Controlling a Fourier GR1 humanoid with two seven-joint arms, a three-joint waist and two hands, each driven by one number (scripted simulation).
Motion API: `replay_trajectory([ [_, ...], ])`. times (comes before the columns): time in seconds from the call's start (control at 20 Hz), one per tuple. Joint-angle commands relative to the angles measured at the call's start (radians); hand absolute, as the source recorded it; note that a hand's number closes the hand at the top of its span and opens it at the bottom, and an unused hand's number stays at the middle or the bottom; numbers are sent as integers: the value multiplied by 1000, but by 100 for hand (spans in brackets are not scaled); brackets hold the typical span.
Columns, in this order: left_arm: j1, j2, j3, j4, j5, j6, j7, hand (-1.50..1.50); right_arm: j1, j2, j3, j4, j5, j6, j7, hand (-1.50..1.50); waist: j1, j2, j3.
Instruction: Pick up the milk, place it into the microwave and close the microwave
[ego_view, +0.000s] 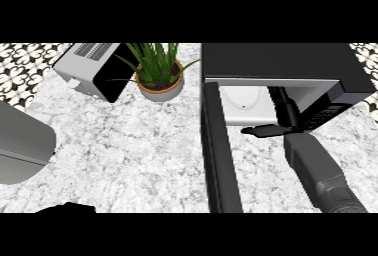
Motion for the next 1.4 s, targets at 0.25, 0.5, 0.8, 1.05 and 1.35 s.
replay_trajectory([
  [0.25,-93,-7,-185,69,-150,74,40,150,240,-35,42,-111,-2,100,-51,-150,-45,-1,5],
  [0.5,-185,-7,-312,163,-248,221,9,150,389,-53,40,-233,-37,121,-68,-150,-54,-1,4],
  [0.8,-378,-7,-388,346,-310,245,18,150,584,-65,81,-427,-65,183,-56,-150,-57,2,4],
  [1.05,-550,-7,-436,602,-307,327,-2,150,726,-99,104,-596,-99,220,-42,-150,-67,7,3],
  [1.35,-630,-7,-545,901,-287,473,-148,150,849,-181,129,-830,-147,274,10,-150,-73,10,2],
])
